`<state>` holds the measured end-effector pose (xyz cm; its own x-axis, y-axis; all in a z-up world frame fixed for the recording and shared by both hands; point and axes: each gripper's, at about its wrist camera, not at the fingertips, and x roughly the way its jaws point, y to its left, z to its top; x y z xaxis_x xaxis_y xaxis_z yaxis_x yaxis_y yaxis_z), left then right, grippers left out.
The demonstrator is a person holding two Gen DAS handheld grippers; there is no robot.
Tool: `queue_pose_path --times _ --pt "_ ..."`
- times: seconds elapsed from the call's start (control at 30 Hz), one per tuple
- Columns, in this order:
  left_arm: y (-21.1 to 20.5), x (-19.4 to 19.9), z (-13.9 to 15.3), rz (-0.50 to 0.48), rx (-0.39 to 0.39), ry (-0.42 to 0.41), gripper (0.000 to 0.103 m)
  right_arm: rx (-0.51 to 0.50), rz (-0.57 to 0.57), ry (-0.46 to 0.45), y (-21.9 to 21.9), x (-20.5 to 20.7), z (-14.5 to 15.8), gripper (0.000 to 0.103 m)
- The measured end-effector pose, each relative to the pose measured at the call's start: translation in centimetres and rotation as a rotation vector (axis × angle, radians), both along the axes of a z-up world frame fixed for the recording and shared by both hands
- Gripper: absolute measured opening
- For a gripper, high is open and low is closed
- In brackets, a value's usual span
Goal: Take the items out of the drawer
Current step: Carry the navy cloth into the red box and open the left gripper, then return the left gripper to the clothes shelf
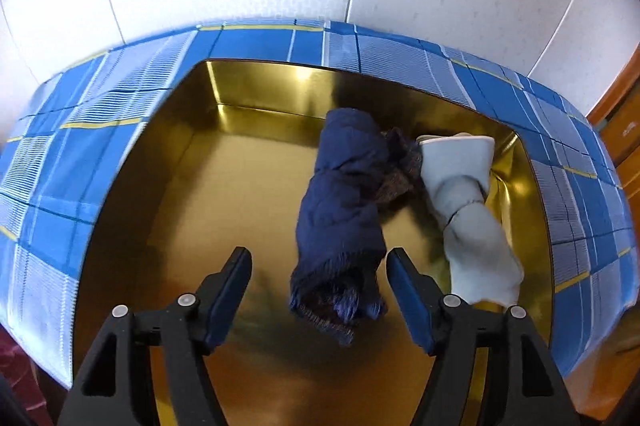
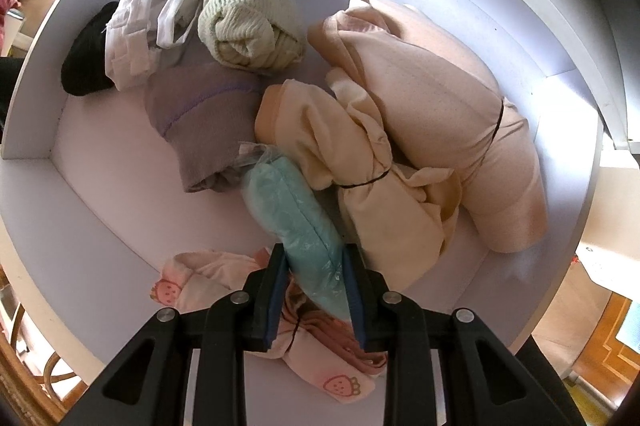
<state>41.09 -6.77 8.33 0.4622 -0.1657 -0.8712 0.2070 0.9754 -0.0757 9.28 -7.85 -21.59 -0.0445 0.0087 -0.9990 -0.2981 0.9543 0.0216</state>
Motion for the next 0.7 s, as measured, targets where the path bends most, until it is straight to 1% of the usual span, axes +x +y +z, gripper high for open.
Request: queue_pose_path --times 0.07,0.23,0.37,0.43,0.6,0.7 --pt "0.4 -0.6 0.3 -0.005 0.007 -0.014 0.073 -0.006 0.004 -0.001 0.3 0.0 -0.1 0.027" --pt "0.8 -3.3 1.3 -0.064 0.048 -0.092 0.073 -0.021 0.015 -0.005 1.1 -0.2 -0.4 0.027" --pt "1.3 -6.3 2.1 -0.120 0.089 -0.165 0.073 -0.032 0.024 -0.008 1.6 -0.3 -0.6 0.027" --pt "1.6 -7.6 2.3 -0.142 0.103 -0.185 0.073 -0.037 0.030 -0.010 1.8 -0.3 -0.7 0.027" --pt "2.8 -10.8 2.9 -0.165 0.095 -0.224 0.073 -0.052 0.047 -0.014 2.6 -0.6 -0.9 0.027" --pt "3.6 -12.8 3.0 -0.175 0.074 -0.240 0.078 -0.061 0.056 -0.017 3.1 -0.9 -1.0 0.027"
